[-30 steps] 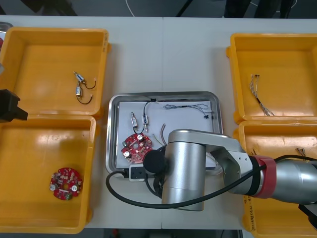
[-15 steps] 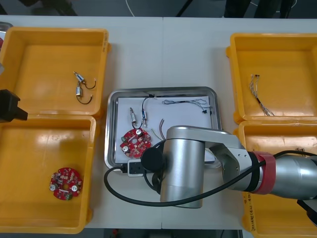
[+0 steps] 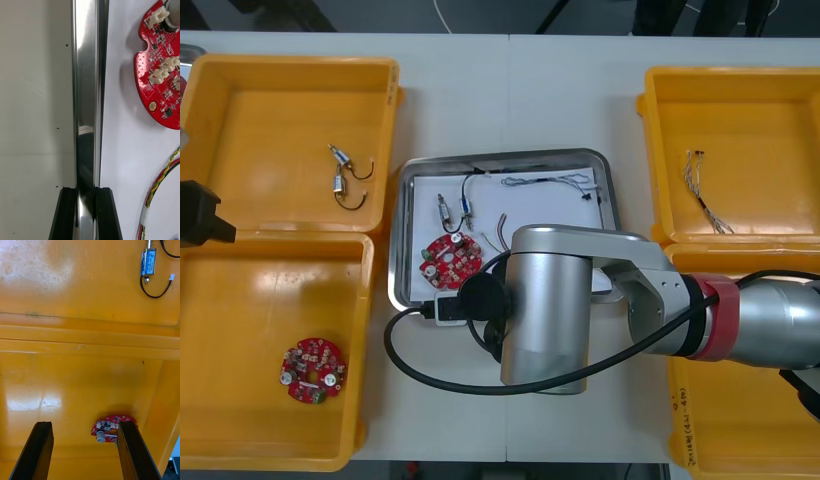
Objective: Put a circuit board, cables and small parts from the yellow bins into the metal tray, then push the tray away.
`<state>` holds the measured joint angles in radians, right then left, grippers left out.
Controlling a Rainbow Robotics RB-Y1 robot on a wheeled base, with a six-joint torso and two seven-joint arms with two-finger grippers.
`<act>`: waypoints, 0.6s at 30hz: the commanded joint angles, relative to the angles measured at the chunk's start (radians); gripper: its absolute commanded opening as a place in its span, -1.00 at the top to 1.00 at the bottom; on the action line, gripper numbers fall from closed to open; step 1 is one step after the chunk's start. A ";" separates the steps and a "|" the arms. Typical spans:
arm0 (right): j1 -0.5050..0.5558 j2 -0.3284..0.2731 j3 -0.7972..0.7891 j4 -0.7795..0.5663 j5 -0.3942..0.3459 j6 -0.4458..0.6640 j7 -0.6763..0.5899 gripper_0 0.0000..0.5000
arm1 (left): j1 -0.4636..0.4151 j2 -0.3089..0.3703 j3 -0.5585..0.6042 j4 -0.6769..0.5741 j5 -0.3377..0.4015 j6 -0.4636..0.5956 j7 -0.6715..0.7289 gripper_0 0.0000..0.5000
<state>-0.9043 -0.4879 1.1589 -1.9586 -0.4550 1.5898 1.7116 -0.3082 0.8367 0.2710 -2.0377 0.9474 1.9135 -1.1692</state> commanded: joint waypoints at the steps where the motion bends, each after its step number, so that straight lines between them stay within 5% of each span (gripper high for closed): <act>1: -0.070 -0.015 0.016 0.017 -0.004 -0.008 -0.018 0.83 | 0.014 0.047 0.031 -0.029 0.002 0.006 -0.084 -1.00; 18: -0.197 -0.012 0.016 0.130 -0.099 -0.034 -0.017 0.84 | 0.014 0.047 0.031 -0.029 0.002 0.006 -0.084 -1.00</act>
<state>-1.0265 -0.4881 1.1592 -1.8422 -0.5241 1.5683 1.7116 -0.3082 0.8368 0.2710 -2.0377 0.9474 1.9135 -1.1693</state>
